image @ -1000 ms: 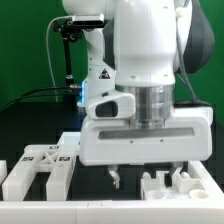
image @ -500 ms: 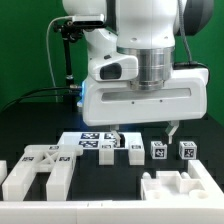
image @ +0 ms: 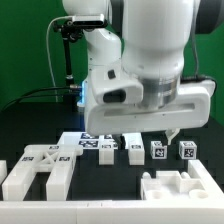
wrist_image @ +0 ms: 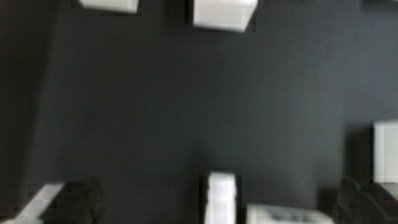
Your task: Assemble chair
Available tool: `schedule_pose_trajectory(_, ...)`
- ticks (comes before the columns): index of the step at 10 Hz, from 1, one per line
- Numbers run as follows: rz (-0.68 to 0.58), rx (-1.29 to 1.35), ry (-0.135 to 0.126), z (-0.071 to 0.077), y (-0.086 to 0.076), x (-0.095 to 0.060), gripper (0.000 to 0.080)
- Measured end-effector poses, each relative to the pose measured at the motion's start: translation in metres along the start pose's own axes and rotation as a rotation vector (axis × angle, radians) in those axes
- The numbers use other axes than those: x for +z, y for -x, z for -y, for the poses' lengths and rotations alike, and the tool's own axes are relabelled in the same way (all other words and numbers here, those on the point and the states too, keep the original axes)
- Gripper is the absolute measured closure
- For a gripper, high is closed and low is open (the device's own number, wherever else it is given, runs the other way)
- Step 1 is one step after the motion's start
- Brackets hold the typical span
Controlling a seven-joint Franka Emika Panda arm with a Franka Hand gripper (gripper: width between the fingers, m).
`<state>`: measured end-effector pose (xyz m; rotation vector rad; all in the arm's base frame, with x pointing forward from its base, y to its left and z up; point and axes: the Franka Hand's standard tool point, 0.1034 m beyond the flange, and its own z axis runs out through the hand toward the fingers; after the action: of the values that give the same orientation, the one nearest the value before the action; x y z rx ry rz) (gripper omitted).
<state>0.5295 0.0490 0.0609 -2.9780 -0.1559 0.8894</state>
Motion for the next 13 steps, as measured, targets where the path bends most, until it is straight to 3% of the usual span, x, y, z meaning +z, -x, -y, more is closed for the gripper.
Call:
schedule_pose_trajectory(2,0.202,0.020,-0.008,0.003,0.024,0.020,0.0150)
schedule_pose_trajectory(5,0.384,0.030,-0.017,0.000,0.026,0.026,0.0150)
schedule_pose_trajectory(7,0.374,0.042,-0.012,0.002,0.020,0.030,0.0150)
schedule_pose_trajectory(9,0.403,0.052,0.005,0.012,0.027,0.056,0.0150)
schedule_pose_trajectory(11,0.417,0.056,0.006,0.013,0.036,0.077,0.0150)
schedule_pose_trajectory(13,0.427,0.047,0.020,0.015,0.038,0.082,0.0150)
